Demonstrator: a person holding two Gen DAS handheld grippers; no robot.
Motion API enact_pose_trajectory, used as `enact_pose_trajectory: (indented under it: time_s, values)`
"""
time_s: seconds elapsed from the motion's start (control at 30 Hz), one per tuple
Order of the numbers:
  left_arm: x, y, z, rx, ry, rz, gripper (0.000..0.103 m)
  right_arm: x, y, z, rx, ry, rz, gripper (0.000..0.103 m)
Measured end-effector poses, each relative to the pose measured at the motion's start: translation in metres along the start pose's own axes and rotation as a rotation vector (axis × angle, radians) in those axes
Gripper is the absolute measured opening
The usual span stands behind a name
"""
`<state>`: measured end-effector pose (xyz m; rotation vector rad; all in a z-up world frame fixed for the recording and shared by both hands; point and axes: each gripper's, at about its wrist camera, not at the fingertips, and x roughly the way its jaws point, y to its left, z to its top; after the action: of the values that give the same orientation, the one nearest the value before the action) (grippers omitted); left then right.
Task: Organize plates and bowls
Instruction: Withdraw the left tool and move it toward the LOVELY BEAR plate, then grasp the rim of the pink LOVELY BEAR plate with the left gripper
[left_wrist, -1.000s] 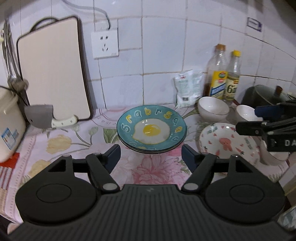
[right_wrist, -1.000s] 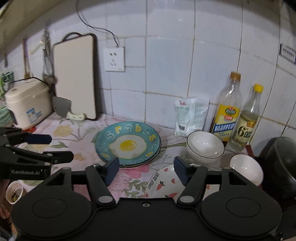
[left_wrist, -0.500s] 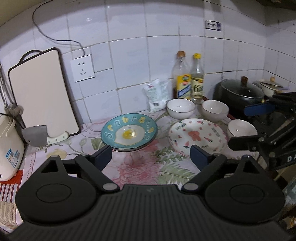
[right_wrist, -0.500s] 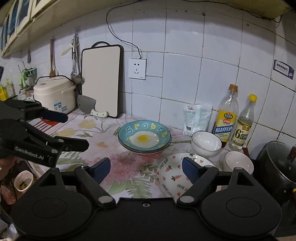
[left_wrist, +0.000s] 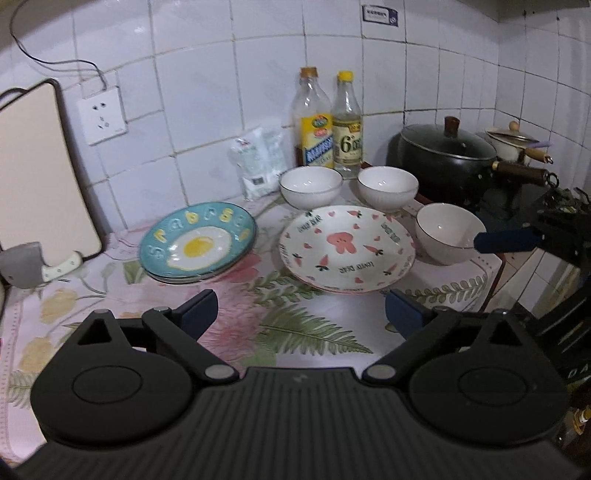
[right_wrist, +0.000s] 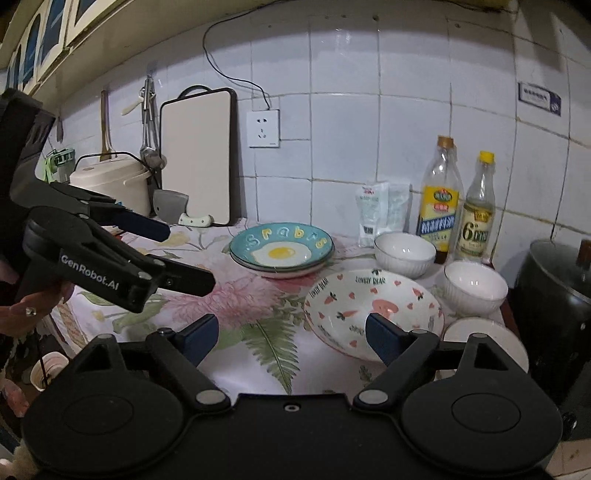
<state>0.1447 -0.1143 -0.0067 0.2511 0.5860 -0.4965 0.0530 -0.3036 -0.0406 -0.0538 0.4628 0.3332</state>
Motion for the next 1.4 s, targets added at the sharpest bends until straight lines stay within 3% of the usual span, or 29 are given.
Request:
enact_pose_trajectory:
  time_s: [0.17, 0.47, 0.7, 1.03, 1.1, 1.17, 1.23, 1.27, 1.4]
  values:
    - [0.033, -0.007, -0.009, 0.004, 0.01, -0.025, 0.099, 0.02, -0.018, -0.024, 0.058, -0.023, -0.02, 0.09]
    - [0.092, -0.007, -0.016, -0.033, 0.075, -0.073, 0.099, 0.061, -0.036, -0.055, 0.079, 0.01, -0.058, 0.09]
    - [0.122, -0.011, -0.015, -0.019, 0.078, -0.068, 0.099, 0.091, -0.047, -0.073, 0.083, 0.034, -0.117, 0.09]
    - [0.165, 0.002, -0.011, -0.119, 0.036, -0.055, 0.094, 0.125, -0.061, -0.073, 0.115, 0.034, -0.185, 0.093]
    - [0.177, 0.006, -0.008, -0.154, 0.039, -0.05, 0.084, 0.131, -0.063, -0.071, 0.114, 0.037, -0.196, 0.094]
    - [0.189, 0.012, -0.006, -0.197, 0.069, -0.043, 0.062, 0.137, -0.065, -0.07, 0.126, 0.039, -0.202, 0.095]
    - [0.2, 0.018, -0.006, -0.241, 0.101, -0.048, 0.053, 0.141, -0.065, -0.067, 0.129, 0.035, -0.197, 0.098]
    - [0.205, 0.021, -0.006, -0.259, 0.115, -0.057, 0.042, 0.143, -0.064, -0.066, 0.126, 0.037, -0.199, 0.098]
    - [0.207, 0.025, -0.009, -0.292, 0.097, -0.073, 0.023, 0.153, -0.059, -0.064, 0.114, 0.032, -0.207, 0.103]
